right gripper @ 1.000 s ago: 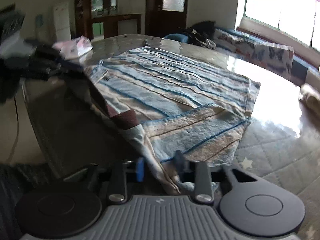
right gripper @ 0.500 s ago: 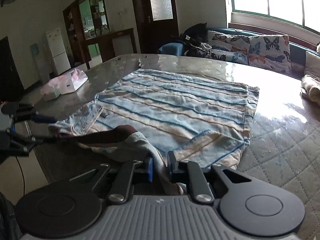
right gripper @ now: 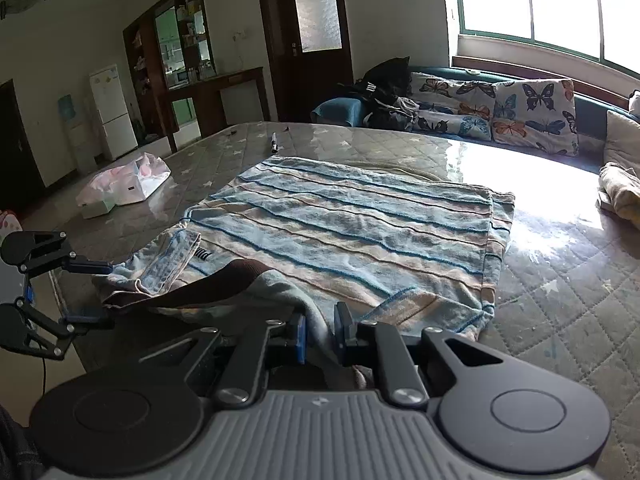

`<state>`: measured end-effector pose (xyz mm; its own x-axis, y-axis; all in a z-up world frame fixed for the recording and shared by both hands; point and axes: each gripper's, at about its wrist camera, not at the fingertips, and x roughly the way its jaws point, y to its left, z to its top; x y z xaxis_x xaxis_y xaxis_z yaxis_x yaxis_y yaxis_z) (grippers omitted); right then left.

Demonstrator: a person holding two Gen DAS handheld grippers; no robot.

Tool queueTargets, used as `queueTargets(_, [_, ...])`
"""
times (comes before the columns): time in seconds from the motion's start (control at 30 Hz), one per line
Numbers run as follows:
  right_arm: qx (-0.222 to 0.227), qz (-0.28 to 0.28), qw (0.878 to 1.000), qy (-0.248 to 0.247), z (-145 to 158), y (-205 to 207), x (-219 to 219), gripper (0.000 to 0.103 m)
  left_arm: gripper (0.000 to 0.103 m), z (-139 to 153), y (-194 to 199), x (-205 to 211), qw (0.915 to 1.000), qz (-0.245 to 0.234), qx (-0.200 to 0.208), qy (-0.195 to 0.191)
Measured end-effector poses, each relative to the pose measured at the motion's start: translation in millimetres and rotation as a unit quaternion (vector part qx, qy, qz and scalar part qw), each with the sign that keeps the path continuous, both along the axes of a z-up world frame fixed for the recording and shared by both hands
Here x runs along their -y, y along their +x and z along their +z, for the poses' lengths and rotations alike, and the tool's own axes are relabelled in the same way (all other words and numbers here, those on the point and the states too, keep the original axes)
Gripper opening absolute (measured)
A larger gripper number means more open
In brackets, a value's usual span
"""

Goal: Fold clothes

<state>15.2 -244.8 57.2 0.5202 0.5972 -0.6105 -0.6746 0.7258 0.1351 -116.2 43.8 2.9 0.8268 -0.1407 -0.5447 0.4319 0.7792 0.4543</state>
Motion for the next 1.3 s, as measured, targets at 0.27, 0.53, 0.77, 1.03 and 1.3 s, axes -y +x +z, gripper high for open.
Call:
queueTargets(0.27, [0.008,-0.007,1.0,0.0,-4,-1,2,0.013,0.027,-3,9,-6,0.9997,0.016,0.002,0.018])
queueTargets(0.53, [0.013,-0.011,1.0,0.017,-6,-17,12,0.006,0.007,13,-1,-12,0.9991,0.031,0.026,-0.013])
queueTargets(0.77, [0.017,0.0,0.999,0.029,13,-61,36,0.006,0.007,45,-36,-15,0.9987,0.011,0.037,-0.033])
queueTargets(1.03, [0.023,0.027,0.999,0.034,39,-87,41,0.006,0.007,78,-35,-30,0.9942,0.037,0.064,-0.078])
queueTargets(1.3, [0.035,0.016,0.999,0.03,55,-24,27,0.005,0.007,86,26,-35,0.9935,0.054,0.073,-0.068])
